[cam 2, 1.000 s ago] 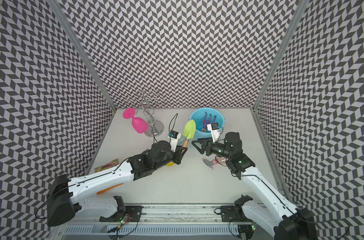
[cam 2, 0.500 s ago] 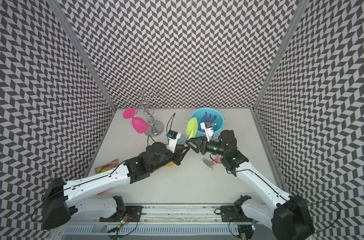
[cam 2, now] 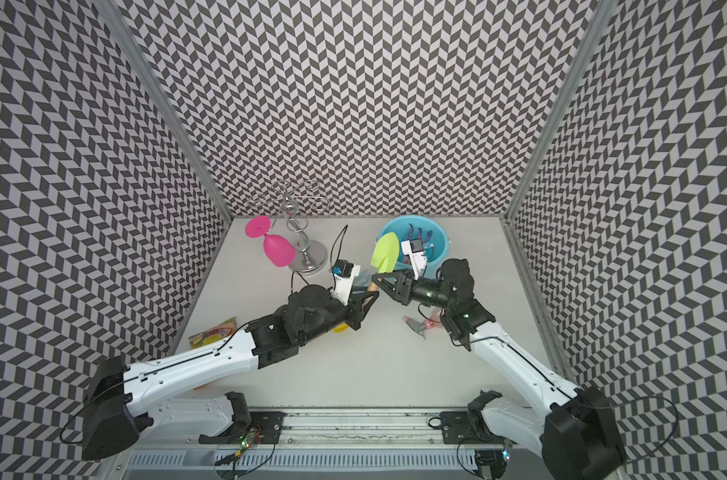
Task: Organize the gardening tools
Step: Pick up the gardening tool from the center of the board, then place the gardening tool in the container.
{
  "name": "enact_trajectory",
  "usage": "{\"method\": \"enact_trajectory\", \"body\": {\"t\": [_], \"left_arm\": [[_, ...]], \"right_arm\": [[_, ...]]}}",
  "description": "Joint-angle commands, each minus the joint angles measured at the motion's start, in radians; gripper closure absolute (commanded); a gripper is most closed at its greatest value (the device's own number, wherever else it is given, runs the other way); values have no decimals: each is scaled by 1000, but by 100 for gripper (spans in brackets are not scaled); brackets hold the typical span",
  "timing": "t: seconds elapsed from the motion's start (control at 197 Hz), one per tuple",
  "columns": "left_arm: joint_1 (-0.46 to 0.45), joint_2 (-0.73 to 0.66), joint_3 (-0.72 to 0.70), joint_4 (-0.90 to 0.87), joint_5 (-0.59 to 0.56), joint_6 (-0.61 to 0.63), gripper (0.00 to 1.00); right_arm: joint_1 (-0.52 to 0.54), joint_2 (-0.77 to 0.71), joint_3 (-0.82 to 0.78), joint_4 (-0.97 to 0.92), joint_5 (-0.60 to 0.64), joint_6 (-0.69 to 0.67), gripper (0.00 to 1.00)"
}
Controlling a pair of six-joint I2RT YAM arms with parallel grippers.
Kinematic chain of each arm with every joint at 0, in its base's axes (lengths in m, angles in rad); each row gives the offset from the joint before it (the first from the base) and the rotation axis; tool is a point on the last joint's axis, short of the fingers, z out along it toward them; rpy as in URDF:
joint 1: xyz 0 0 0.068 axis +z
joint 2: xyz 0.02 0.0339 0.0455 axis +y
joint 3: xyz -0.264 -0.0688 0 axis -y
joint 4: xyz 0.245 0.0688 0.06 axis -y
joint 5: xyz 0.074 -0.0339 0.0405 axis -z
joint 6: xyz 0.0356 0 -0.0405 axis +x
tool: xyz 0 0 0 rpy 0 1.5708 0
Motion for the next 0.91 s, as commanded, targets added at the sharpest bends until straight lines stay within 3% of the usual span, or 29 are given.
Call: {"method": "enact_trajectory", "body": {"t": [0.0,0.096,0.273,0.324,0.907], "left_arm": [[-9,-17,-5,38,22,22,84],[-9,-18,-10,37,22,19,76],[-9,-33,-21,26,3,17,39],[-9,-45,-28,21,-6,18,34],[21,-264,-152,-146,-177,-51,26]], "right_arm": [[11,-9,20,69,-44,8,88],[10,-11,25,57,-23,0,93],[10,-4,63,8,35,-26,97],[10,2,87,-29,70,-44,97],[-52,145,379,-261,477,-220,98]]}}
